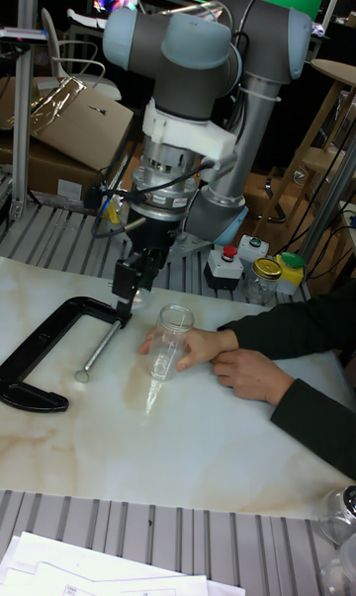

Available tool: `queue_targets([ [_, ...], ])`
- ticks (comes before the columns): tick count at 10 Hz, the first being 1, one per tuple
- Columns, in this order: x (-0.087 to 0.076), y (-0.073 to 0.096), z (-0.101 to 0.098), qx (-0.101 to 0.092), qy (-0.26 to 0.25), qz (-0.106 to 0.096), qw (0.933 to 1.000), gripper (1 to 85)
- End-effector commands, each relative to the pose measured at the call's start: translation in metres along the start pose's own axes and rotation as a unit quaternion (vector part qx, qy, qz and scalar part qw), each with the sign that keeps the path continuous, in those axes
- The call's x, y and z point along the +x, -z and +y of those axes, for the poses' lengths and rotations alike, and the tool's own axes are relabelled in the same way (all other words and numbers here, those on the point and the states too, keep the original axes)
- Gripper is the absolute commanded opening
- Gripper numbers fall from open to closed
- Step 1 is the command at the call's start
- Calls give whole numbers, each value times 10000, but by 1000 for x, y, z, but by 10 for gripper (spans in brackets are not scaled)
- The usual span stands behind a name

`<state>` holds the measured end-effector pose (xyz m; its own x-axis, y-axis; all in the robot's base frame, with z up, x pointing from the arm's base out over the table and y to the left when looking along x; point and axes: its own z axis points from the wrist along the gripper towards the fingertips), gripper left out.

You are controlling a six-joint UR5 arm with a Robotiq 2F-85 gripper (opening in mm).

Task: Unscrew the lid from the jar

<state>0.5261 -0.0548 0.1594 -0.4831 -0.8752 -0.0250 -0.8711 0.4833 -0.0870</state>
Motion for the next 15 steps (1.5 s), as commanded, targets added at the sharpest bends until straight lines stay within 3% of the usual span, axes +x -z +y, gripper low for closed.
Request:
queue_targets([
  [1, -11, -5, 1, -116, -436, -110, 9989, 850],
  [2, -18, -3, 8, -258, -540, -220, 9980, 850],
  [3, -31, 4, 4, -157, -826, -514, 9951, 680],
  [4, -34, 19, 18, -315, -1318, -601, 9890, 40],
  [5, -36, 34, 18, -195, -1673, -673, 9834, 13],
  [7, -35, 64, 10, 291, -2318, -752, 9694, 13],
  [8, -38, 70, 4, 435, -2559, -812, 9623, 13],
  [9, -35, 72, 6, 424, -2748, -806, 9572, 13],
  [11, -30, 68, 21, 143, -3162, -617, 9466, 13],
  [12, -37, 68, 26, -8, -3271, -730, 9422, 13],
  [15, -49, 66, 23, -79, -3286, -898, 9401, 13],
])
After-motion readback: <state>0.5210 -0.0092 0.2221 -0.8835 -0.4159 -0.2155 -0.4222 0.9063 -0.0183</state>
